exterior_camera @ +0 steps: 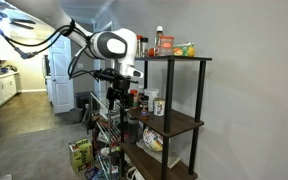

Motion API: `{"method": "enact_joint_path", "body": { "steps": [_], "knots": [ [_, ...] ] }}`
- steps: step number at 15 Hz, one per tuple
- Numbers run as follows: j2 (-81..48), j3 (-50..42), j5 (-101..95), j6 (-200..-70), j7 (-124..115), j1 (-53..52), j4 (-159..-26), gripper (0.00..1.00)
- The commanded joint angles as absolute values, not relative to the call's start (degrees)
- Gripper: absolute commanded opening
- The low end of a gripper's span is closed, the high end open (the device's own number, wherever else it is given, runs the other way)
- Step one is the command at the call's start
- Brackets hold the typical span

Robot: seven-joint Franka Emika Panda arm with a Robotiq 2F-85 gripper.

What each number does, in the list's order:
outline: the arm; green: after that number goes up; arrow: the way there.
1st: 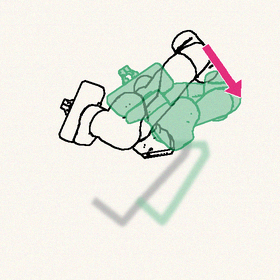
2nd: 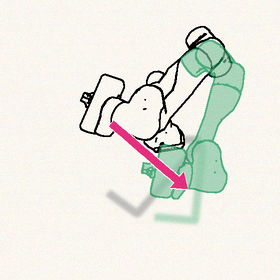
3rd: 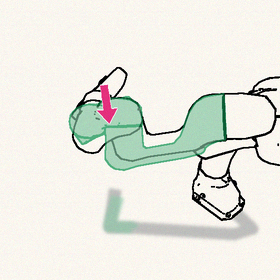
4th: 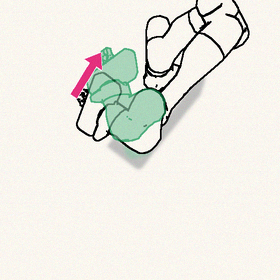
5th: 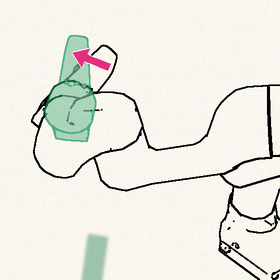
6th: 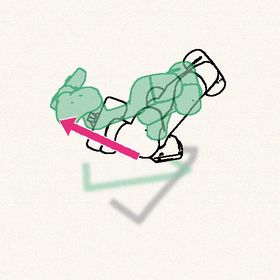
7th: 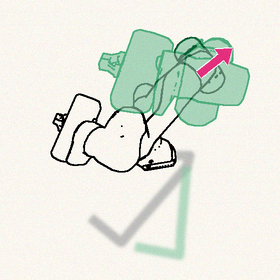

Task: Put the orange spice bottle on the middle shelf

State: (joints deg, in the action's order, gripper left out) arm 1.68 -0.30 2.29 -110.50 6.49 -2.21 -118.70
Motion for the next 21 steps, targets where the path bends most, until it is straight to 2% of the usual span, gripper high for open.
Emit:
{"method": "enact_joint_path", "body": {
  "steps": [1,12,21],
  "knots": [
    [-3.59,0.53,3.79,-113.29,6.68,-2.03,-114.15,1.00],
    [-3.71,0.86,9.17,-121.51,8.47,-1.07,-117.04,1.00],
    [2.03,3.60,5.98,-129.80,7.51,-3.75,-128.67,1.00]
  ]
}}
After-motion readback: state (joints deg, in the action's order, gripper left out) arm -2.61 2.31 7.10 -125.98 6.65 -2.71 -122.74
